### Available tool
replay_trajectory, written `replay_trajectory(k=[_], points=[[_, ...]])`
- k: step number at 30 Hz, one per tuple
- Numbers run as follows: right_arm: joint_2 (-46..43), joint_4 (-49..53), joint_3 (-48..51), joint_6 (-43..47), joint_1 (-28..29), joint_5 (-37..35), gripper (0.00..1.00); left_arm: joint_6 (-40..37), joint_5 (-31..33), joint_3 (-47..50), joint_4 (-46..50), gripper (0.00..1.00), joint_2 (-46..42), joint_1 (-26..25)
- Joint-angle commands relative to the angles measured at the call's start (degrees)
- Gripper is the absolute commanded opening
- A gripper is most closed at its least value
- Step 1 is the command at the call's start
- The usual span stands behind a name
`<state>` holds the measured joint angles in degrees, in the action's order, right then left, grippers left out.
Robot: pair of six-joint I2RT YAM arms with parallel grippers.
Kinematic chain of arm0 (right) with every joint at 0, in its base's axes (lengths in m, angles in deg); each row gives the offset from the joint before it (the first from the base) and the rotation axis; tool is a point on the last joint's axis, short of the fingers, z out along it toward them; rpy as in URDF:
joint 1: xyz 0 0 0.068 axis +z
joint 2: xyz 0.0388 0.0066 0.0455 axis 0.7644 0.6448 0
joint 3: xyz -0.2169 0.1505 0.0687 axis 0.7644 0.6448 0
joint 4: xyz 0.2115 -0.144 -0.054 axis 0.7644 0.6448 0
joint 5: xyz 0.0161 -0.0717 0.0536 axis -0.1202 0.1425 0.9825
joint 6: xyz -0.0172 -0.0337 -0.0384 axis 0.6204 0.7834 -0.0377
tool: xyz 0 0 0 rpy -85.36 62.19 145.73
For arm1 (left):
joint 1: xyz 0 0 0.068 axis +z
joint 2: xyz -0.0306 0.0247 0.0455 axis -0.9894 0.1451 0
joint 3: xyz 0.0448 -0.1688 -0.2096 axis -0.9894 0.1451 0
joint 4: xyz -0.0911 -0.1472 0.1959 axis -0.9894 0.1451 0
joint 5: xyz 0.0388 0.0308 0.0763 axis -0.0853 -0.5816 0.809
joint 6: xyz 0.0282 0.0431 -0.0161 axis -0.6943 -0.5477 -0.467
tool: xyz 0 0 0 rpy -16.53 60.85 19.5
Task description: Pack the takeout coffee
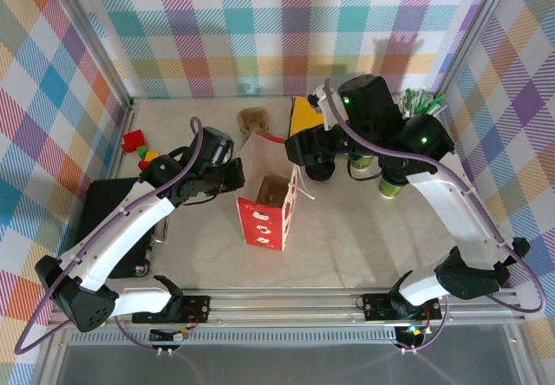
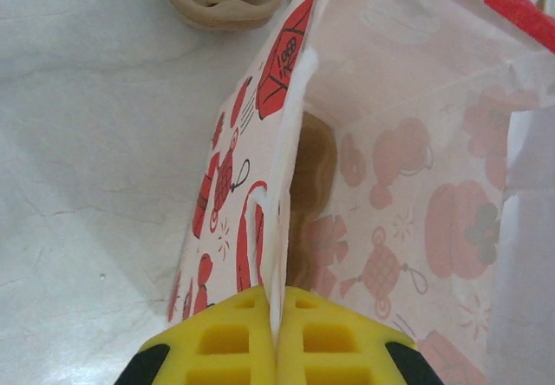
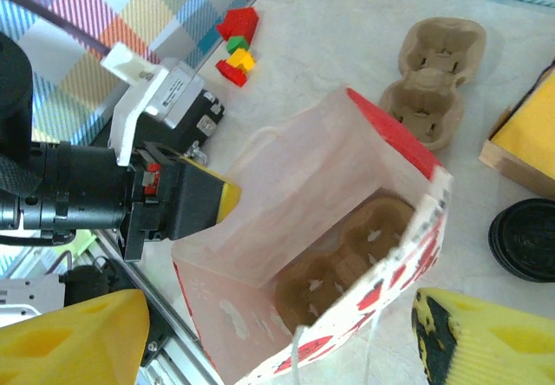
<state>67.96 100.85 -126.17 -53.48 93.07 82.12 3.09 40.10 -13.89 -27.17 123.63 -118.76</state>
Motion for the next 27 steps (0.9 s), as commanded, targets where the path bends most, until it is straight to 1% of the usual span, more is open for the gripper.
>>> replay_trajectory(k=[1, 2, 8, 10, 12, 14, 16, 20, 22, 24, 27], points=[[-1.08, 0.93, 1.95, -3.78, -1.41, -1.65, 0.80, 3.29, 1.77, -0.62, 1.76, 0.00, -1.31, -0.67], [-1.28, 0.96, 2.29, -4.13, -1.70, -1.44, 0.80, 3.68, 1.74, -0.53, 1.97, 0.01, -1.39, -0.69], [-2.66, 0.63, 5.17, -4.80, -3.38, -0.54, 0.80, 3.39, 3.16, -1.45, 3.72, 0.28, -2.72, -0.70], [-3.44, -0.14, 6.76, -5.11, -3.85, -0.91, 0.79, 2.31, 4.67, -3.51, 5.39, 0.34, -2.95, -0.90], [-4.06, -1.02, 8.84, -5.79, -4.15, -2.02, 0.79, 0.69, 7.64, -6.45, 8.07, 0.38, -2.71, -1.53], [-4.83, -2.65, 11.61, -6.92, -4.46, -1.95, 0.79, -0.58, 11.73, -9.82, 10.91, 0.39, -1.99, -2.62], [-5.71, -4.93, 15.09, -9.21, -4.94, -1.81, 0.78, -2.35, 14.52, -13.35, 12.74, 0.39, -0.65, -4.00], [-7.52, -11.05, 22.59, -14.20, -6.76, 1.01, 0.76, -5.00, 17.09, -19.68, 14.17, 0.38, 4.76, -8.68], [-7.96, -14.13, 25.79, -16.12, -7.59, 2.71, 0.74, -5.98, 15.51, -22.03, 13.66, 0.35, 8.50, -10.49], [-8.07, -16.27, 28.07, -17.69, -8.18, 3.91, 0.74, -6.54, 11.83, -23.16, 12.54, 0.29, 11.68, -11.18], [-7.82, -18.80, 30.54, -19.03, -8.92, 5.85, 0.73, -6.74, 8.92, -24.40, 12.36, 0.23, 16.48, -12.09]])
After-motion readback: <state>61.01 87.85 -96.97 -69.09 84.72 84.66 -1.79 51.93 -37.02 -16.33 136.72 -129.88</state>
